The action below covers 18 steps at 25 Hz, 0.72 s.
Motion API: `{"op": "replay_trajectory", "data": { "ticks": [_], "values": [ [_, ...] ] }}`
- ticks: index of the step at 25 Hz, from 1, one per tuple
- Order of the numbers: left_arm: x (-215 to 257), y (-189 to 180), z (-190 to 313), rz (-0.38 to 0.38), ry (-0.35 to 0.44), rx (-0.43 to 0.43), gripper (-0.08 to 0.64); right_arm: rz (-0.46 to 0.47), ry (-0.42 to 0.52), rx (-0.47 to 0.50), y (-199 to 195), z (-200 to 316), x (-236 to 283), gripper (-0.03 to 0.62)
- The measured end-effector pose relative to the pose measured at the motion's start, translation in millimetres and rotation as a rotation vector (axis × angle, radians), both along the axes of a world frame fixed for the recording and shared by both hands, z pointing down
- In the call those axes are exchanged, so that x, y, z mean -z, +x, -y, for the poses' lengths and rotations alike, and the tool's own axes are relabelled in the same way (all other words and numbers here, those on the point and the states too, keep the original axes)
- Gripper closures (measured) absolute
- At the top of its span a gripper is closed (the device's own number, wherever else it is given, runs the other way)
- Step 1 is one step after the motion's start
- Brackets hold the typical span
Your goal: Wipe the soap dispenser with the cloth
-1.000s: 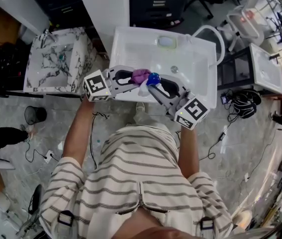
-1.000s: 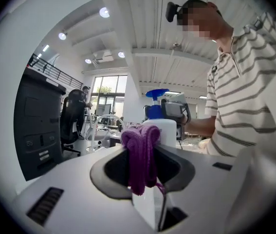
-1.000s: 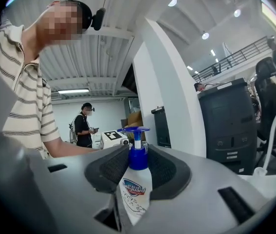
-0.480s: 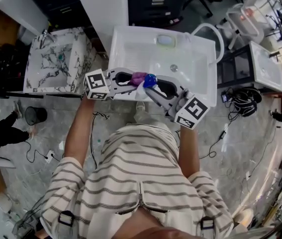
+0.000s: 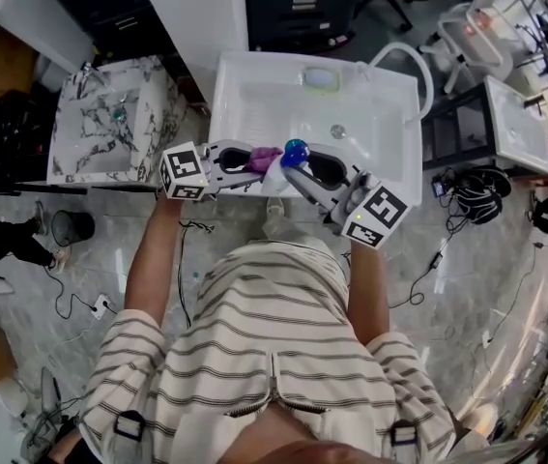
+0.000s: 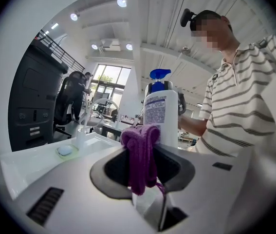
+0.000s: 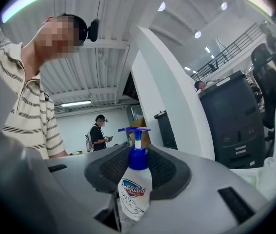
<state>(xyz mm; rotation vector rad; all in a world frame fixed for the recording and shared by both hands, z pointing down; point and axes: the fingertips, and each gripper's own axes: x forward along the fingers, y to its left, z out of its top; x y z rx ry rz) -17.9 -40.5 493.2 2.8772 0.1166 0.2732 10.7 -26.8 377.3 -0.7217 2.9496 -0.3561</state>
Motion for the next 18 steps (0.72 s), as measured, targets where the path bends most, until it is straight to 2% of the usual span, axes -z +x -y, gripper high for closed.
{"op": "replay_trajectory", "data": {
  "ticks": [10,14,18],
  "values": [
    [5,-22,-5,-0.069,-0.052,0.102,0.446,-0.022,-0.037,-0.076,6,14,-8,0.460],
    [12,-26,-3,-0.086,-0.030,0.152,0.446,-0.058,-0.031,-0.122,6,20,-12,0.460],
    [28,-25,2,-0.119,-0.002,0.240,0.445,-0.093,-0.016,-0.180,9,26,-13,0.460]
  ]
}}
